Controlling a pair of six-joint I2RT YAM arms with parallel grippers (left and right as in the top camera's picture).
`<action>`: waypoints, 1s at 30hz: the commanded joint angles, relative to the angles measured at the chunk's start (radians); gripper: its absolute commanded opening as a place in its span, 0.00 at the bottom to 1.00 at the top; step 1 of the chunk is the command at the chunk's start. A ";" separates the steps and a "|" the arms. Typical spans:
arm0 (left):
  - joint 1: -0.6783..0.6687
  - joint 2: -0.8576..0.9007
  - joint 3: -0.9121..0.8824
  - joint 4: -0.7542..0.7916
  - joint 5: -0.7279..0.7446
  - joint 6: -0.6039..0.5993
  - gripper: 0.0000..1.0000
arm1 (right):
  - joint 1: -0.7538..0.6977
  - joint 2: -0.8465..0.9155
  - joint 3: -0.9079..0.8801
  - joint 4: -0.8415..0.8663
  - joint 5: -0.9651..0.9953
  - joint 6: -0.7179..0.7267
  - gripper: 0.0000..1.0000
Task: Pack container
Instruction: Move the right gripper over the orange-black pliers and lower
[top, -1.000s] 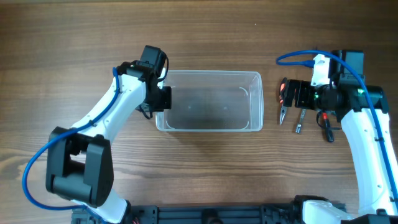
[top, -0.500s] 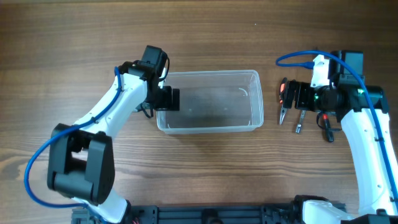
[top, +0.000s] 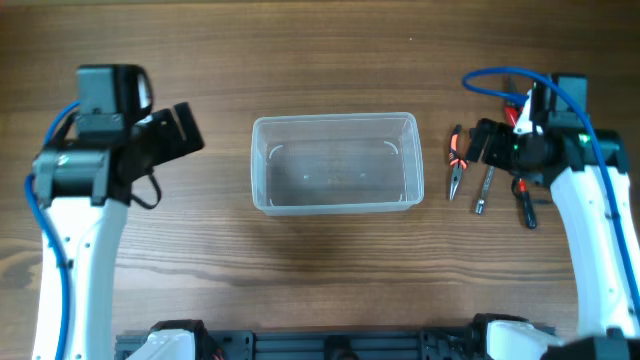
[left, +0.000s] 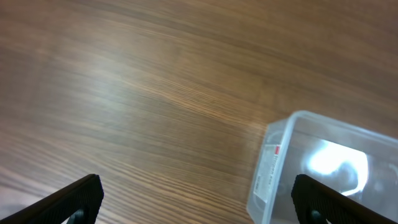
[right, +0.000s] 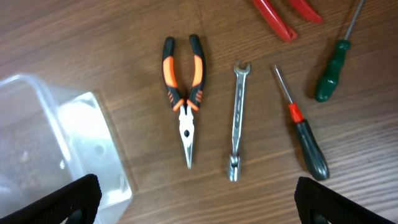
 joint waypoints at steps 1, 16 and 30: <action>0.051 -0.012 0.015 -0.012 -0.007 -0.021 1.00 | 0.003 0.120 0.018 0.044 0.012 0.037 1.00; 0.054 0.010 0.015 -0.014 -0.008 -0.021 1.00 | 0.003 0.495 0.052 0.210 -0.176 -0.113 1.00; 0.054 0.016 0.015 -0.014 -0.008 -0.021 1.00 | 0.002 0.501 0.051 0.280 0.043 -0.016 1.00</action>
